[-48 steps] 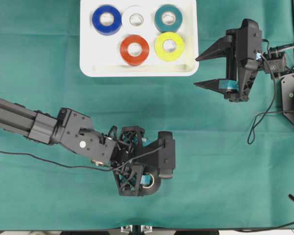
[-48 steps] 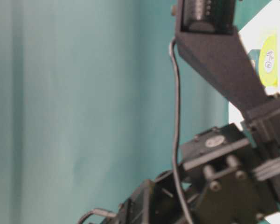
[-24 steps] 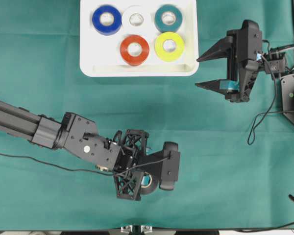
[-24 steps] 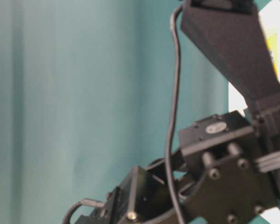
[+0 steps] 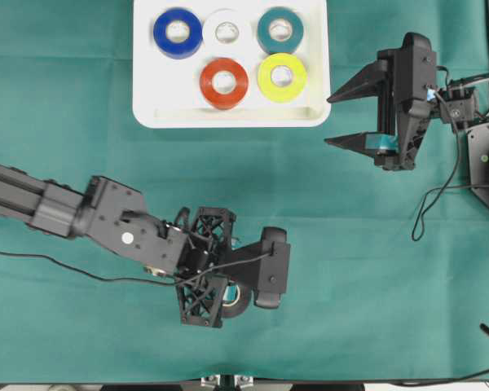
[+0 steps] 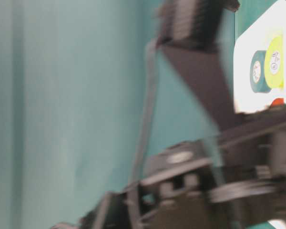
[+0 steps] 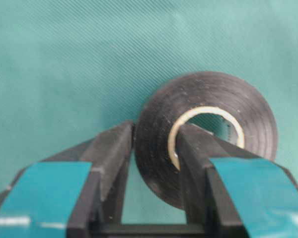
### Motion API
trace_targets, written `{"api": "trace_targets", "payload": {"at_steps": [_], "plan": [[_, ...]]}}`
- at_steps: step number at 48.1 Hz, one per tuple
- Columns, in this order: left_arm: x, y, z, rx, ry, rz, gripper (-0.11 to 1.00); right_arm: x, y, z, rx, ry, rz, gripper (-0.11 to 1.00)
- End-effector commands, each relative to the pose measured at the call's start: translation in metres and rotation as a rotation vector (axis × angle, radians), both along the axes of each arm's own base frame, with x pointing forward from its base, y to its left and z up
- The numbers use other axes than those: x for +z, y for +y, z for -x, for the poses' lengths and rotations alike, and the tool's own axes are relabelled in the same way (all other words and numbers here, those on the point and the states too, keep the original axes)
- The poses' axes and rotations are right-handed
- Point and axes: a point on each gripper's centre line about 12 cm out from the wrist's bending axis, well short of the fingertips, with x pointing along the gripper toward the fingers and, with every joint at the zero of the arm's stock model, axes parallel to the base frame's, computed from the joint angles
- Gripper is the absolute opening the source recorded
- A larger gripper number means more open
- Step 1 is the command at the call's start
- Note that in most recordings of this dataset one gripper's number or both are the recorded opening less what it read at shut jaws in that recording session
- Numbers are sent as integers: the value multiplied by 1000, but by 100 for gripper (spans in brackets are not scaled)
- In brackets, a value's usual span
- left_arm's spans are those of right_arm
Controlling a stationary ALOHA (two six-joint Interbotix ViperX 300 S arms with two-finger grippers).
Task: Put the tape alternately from left to right into the white case.
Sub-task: 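Grip the black roll and carry it to the tray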
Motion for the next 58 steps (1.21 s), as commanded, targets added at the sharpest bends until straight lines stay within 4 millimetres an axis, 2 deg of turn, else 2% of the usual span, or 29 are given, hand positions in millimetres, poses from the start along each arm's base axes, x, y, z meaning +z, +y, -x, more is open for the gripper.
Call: {"api": "trace_targets", "payload": {"at_steps": [1,12,29,36,58], "plan": [[37,5,-1,-3,-82,15,-4,6,1,-2,6,-23,5,84],[59,12,4,-63,-130,-16,-4,7,1,-2,5,-25,4,84],[54,38,13,-26,-73,-39,-4,6,1,-2,5,-23,4,84],[57,56,20,7,-67,-43,-4,6,1,-2,4,-23,2,84],[55,137,53,165,-70,-62,-4,7,1,-2,4,-25,3,84]]}}
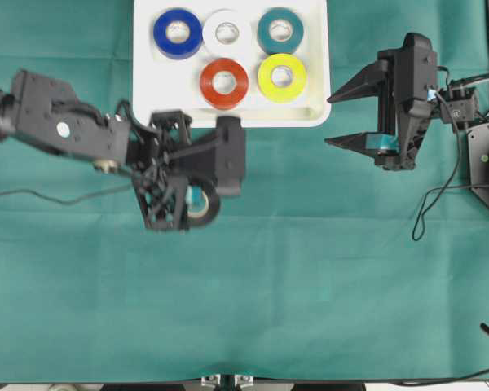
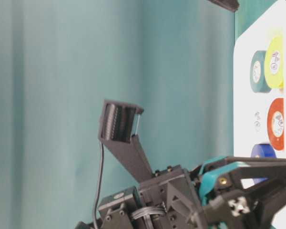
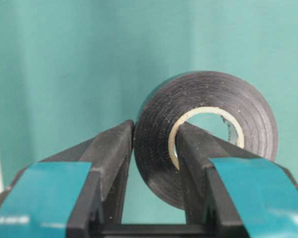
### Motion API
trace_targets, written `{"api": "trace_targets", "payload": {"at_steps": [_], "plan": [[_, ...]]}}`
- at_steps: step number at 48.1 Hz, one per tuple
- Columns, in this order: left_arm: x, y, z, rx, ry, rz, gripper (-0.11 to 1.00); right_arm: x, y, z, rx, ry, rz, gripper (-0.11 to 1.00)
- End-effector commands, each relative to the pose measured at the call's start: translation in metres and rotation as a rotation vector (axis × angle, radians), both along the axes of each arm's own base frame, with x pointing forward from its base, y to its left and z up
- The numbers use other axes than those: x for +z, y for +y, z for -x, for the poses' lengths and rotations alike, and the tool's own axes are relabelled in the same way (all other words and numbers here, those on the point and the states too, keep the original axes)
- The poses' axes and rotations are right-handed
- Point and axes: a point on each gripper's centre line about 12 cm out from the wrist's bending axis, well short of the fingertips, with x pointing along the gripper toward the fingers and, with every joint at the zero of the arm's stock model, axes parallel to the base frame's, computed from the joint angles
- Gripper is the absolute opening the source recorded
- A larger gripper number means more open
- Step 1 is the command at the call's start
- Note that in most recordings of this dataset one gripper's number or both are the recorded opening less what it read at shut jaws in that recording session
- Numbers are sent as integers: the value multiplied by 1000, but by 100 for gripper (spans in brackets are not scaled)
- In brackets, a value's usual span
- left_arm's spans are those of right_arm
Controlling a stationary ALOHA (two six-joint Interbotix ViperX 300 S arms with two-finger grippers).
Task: Put the tape alternately from left to right into the white case.
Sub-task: 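Grip the black roll and carry it to the tray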
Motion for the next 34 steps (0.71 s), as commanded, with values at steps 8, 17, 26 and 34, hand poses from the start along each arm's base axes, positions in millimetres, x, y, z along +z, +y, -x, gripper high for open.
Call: {"api": "trace_targets", "payload": {"at_steps": [8,17,26,34], "plan": [[23,44,9,67,-97,-27,-4,7,0,-3,3,-25,2,84],[23,95,21,157,-122,-61,-4,7,1,-3,4,-25,1,84],[15,140,37,268,-114,-77,-4,6,1,-2,3,-22,-1,84],[8,163,50,305,-112,-100,-4,6,1,-2,3,-22,-1,84]]}}
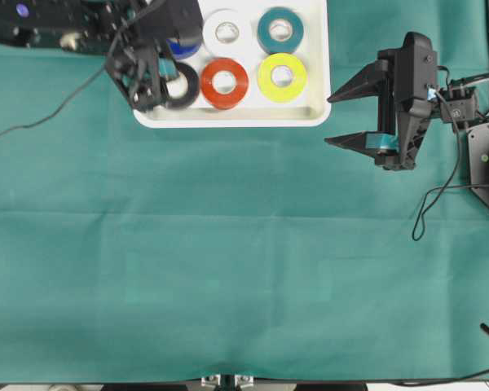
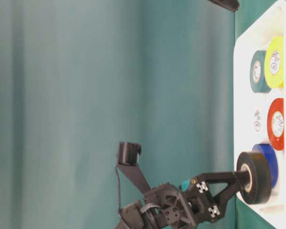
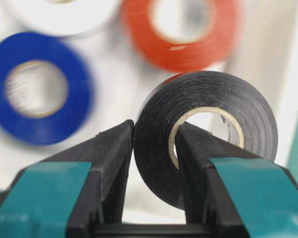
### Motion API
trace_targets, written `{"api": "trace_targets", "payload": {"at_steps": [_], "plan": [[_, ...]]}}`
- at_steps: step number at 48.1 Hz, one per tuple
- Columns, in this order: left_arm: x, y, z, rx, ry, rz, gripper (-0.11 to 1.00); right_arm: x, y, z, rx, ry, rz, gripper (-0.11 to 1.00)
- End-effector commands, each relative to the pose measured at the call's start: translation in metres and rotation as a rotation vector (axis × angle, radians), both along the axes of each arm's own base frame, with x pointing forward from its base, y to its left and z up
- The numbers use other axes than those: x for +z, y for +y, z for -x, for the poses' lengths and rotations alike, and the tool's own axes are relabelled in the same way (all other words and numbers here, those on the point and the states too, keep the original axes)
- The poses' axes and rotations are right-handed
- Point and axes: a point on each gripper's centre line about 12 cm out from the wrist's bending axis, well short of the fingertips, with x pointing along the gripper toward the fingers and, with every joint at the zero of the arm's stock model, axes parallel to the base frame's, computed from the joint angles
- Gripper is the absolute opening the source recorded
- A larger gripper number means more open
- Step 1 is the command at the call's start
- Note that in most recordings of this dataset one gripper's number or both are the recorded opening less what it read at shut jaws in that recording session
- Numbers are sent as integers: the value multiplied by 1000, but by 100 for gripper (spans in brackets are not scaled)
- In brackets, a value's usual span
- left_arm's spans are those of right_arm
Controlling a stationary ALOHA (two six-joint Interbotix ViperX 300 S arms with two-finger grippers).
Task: Put the tape alternately from left to right into the white case.
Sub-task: 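Lower the black roll into the tray and release it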
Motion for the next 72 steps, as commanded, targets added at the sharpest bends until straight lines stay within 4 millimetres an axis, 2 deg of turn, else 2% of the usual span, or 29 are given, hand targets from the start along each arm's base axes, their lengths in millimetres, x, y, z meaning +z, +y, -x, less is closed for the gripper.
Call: {"api": "trace_targets", "payload": {"at_steps": [1,21,57,60,63,66,72], "plan": [[12,9,2,11,-48,-26,-4,6,0,-2,1,-22,2,84],[8,13,1,-11,-61,-55,-4,5,0,-1,4,-20,3,84],[5,5,1,-29,-56,-49,-3,5,-1,-2,-4,-13,6,84],[4,4,1,-30,-55,-48,3,5,-1,-2,-4,-12,6,84],[4,4,2,-30,-55,-48,13,6,-1,-2,-4,-15,6,84],[4,5,2,-29,-53,-48,28,5,-1,-2,-5,-12,5,84],[6,4,2,-28,-57,-49,65,6,-1,-2,-5,-13,5,84]]}}
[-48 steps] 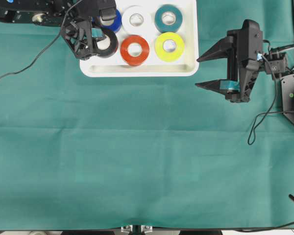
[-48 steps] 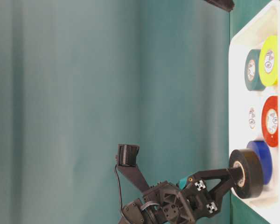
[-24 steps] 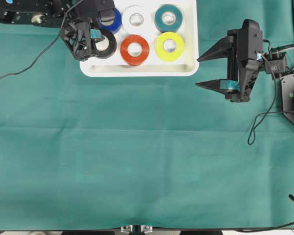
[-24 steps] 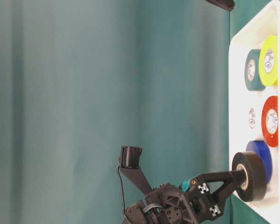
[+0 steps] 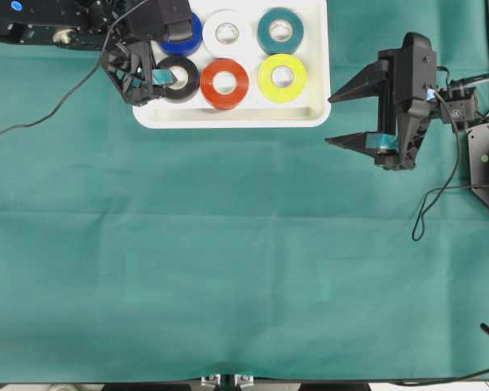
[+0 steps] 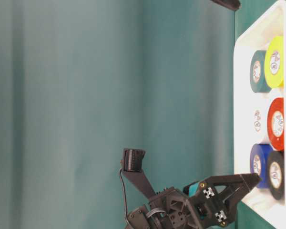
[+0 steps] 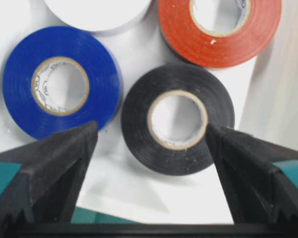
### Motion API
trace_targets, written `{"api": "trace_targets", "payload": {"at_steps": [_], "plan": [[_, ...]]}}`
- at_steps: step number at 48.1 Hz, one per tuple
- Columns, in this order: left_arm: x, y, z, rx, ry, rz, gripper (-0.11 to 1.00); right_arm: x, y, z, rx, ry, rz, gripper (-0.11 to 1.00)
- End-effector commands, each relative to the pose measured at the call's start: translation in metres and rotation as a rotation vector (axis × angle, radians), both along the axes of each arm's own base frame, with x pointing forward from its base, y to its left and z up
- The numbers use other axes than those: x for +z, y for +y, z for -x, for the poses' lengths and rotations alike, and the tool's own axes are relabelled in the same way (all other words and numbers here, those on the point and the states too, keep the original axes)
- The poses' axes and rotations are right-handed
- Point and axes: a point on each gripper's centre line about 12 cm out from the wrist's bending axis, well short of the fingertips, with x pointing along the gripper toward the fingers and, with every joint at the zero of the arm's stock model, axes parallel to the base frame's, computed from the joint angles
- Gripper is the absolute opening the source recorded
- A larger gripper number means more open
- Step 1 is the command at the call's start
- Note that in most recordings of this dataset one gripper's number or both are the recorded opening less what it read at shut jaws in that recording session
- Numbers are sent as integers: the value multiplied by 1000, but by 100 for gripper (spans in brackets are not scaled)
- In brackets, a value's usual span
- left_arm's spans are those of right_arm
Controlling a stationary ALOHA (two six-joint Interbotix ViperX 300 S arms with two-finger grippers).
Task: Put the tape alternately from left to right into the white case.
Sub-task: 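Lower the black roll into the tray and release it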
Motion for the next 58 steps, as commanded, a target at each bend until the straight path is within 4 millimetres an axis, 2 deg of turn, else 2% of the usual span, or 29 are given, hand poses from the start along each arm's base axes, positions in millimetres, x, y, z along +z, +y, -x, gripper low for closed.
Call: {"api": "trace_targets", "payload": {"at_steps": [1,3,7,18,30,46,58], "plan": [[13,0,-2,1,-39,-13,73,7,0,-3,2,-27,4,84],[13,0,-3,-2,-41,-14,79,7,0,-3,3,-26,5,84],[15,0,-2,-2,-45,-16,75,7,0,-3,2,-27,4,84],[25,-6,2,-10,-67,-22,75,7,-1,-3,1,-27,4,84],[33,-37,12,-81,-89,-25,75,8,0,-4,2,-28,4,84],[32,-85,18,-214,-92,-17,75,9,-1,-5,2,-32,5,84],[29,-101,28,-258,-94,-15,75,8,0,-4,1,-28,1,84]]}}
